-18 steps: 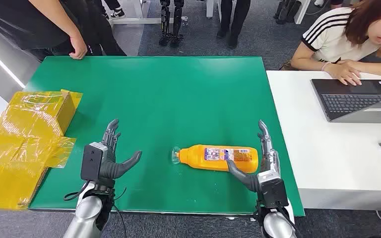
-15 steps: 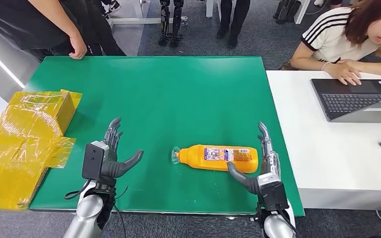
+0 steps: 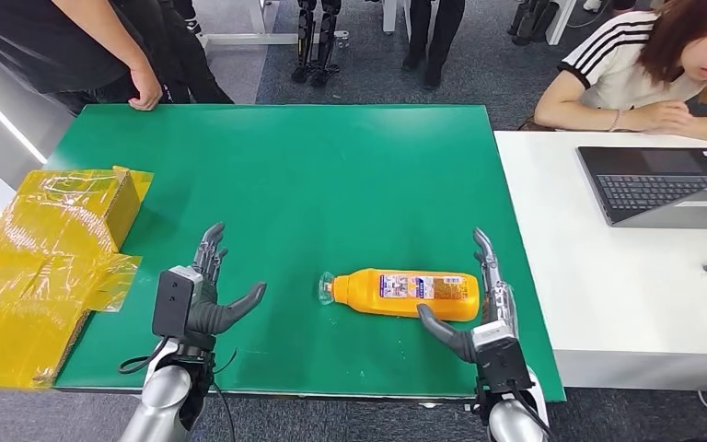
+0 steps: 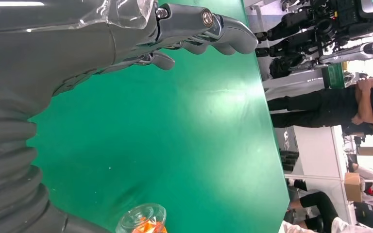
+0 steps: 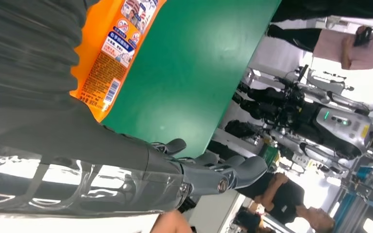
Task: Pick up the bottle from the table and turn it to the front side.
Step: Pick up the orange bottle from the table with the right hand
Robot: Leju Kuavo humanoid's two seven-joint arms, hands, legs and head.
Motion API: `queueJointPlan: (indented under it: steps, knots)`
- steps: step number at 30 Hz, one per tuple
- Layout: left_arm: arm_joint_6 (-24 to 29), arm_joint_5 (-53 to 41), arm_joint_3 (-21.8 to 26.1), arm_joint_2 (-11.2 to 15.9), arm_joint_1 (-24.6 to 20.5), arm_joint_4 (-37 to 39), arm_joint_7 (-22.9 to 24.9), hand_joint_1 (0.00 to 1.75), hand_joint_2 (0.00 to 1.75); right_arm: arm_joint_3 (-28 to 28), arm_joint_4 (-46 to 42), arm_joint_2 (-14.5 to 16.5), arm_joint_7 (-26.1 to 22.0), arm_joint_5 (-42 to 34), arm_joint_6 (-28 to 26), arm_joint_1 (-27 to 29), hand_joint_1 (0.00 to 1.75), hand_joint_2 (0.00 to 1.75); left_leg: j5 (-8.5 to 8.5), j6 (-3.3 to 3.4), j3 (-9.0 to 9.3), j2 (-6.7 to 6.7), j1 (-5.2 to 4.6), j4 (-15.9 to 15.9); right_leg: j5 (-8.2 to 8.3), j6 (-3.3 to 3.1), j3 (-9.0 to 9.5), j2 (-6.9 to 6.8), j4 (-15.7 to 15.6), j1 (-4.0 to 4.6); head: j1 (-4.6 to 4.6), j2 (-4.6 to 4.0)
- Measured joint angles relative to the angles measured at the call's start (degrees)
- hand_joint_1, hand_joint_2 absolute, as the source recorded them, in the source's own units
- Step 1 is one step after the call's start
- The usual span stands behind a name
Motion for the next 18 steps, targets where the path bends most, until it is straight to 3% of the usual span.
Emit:
queueJointPlan:
  steps: [13,18]
  knots:
    - [-0.4,-1.0,0.1,-1.0,-0.5,0.0,0.7,0.0,1.75,-0.5,3.2,-1.3,7.2,10.4,2.9,-8.2,0.0,1.75,0.05,-0.01,0.02,0.01,-0.01,0.0,0.03,0.01,0.0,0.01,0.0,0.0,-0.01,0.01]
    - [-1.6,-1.6,-0.1,-1.4,-1.0,0.0,0.8,0.0,1.75,0.0,11.0,-4.6,12.8,12.7,10.9,-16.2,0.0,1.75,0.08,0.01,0.0,0.07,-0.01,0.0,0.12,0.02,-0.01,0.06,0.0,-0.01,0.0,0.0]
